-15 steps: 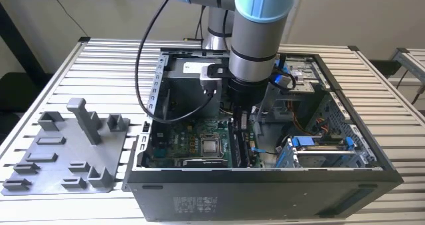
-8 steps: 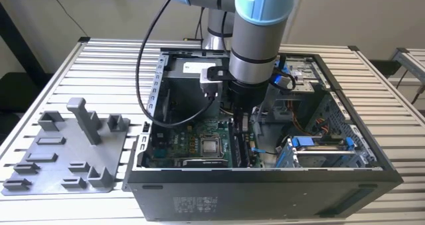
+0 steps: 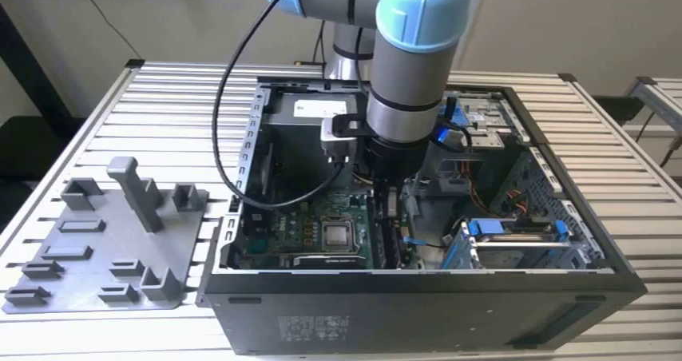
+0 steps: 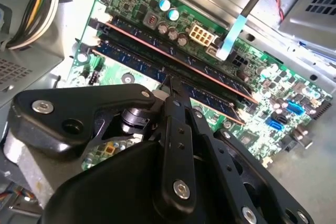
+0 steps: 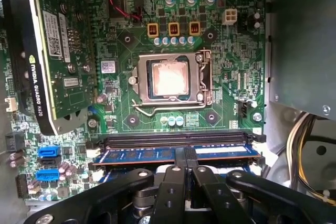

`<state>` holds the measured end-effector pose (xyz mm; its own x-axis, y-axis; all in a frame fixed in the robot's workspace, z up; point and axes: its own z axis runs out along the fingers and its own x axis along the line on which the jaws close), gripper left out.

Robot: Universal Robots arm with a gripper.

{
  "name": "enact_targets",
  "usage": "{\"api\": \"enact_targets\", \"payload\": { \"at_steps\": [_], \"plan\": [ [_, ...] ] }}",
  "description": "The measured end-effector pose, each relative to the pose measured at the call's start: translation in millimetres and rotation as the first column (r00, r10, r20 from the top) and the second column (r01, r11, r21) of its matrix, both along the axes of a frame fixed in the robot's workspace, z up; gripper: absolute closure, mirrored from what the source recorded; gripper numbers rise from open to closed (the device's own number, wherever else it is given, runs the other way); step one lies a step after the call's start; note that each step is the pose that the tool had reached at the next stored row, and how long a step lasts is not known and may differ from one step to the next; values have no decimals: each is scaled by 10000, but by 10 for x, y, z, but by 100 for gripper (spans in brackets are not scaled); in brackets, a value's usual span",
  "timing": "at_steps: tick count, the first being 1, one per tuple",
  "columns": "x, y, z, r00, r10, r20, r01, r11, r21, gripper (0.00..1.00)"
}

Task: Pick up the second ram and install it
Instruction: 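Press down the second ram until it locks into place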

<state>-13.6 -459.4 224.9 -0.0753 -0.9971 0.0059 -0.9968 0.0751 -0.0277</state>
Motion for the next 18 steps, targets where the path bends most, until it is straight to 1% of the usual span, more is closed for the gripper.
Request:
{"api": "enact_targets", "payload": {
  "at_steps": [5,7,8,9,10,12,14,18],
  "plan": [
    [0,-1,-78,10000,1,-5,-1,10000,-20,89],
    [1,2,-69,10000,0,-9,0,10000,-28,89],
    [1,3,-56,10000,-1,-4,1,10000,-14,89],
    [0,3,-39,10000,-2,4,2,10000,16,89],
    [1,6,-8,10000,-1,8,1,10000,31,89],
    [0,1,85,10000,-1,1,1,10000,4,89],
    [0,1,165,10000,0,1,0,10000,3,89],
    [0,0,305,10000,0,1,0,10000,4,89]
  ]
}}
